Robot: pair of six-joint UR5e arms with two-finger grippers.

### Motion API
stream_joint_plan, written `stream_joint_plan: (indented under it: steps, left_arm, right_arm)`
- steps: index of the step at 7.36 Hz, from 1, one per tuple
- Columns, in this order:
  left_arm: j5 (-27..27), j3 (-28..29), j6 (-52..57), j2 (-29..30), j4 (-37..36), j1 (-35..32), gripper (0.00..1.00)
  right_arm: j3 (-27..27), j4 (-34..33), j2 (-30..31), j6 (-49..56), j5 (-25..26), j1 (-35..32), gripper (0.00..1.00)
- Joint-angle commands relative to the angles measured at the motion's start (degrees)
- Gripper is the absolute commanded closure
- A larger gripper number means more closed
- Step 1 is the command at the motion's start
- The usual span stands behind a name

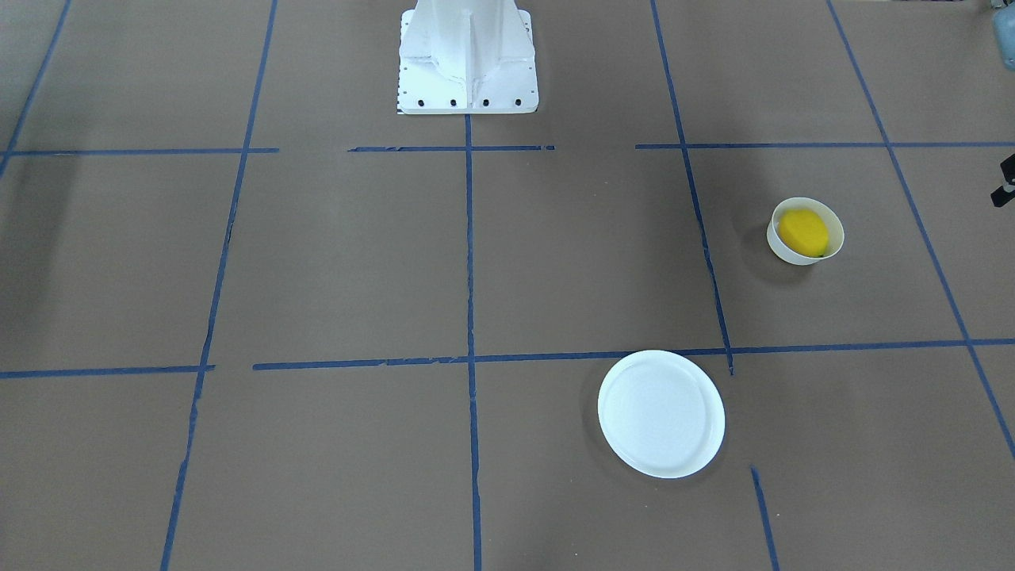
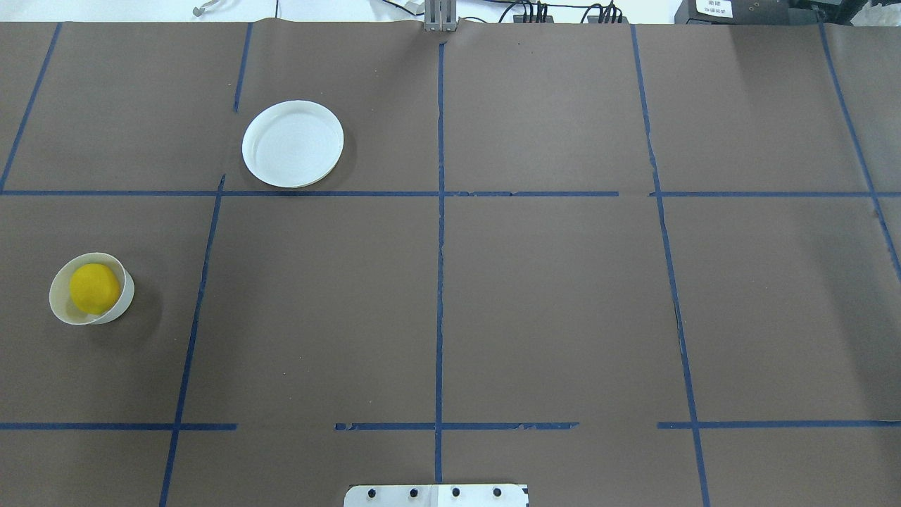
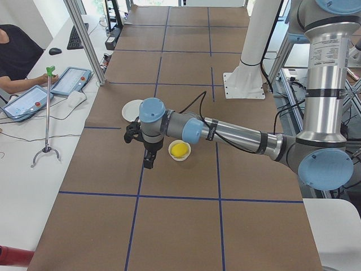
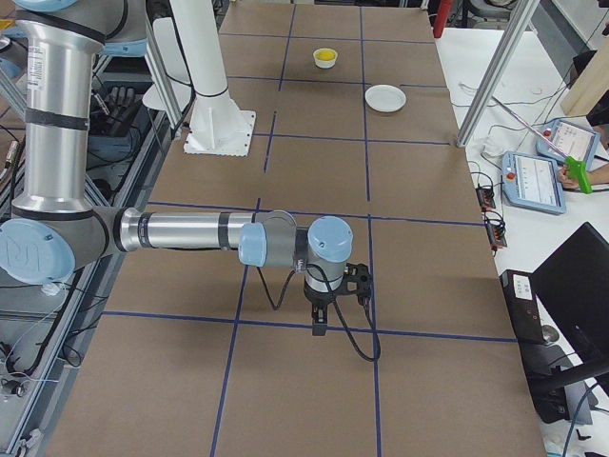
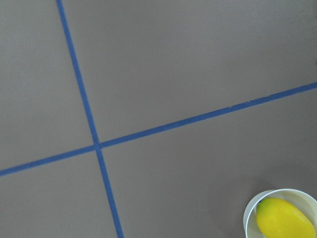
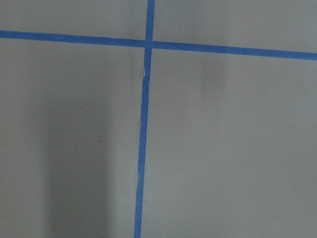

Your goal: Move lemon from plate to bowl

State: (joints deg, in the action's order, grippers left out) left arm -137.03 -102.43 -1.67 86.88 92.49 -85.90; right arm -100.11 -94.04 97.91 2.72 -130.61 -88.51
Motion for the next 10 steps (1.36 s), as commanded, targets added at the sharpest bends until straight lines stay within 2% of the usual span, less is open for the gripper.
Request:
stream_joint_plan:
  steps: [1,2,10]
  left_arm:
    - [-0.87,2.67,3.04,-4.41,0.14,-2.08,0.0]
    - [-0.7,3.89,6.2,-4.43,-0.29,-2.16,0.0]
    - [-0.25,4.25,6.32,-4.43,-0.21,-2.69,0.0]
  right_arm:
    - [0.0,0.0,0.0,0.0,0.0,0.0,0.0]
    - [0.0,0.0,0.0,0.0,0.0,0.0,0.0]
    - [0.0,0.0,0.0,0.0,0.0,0.0,0.0]
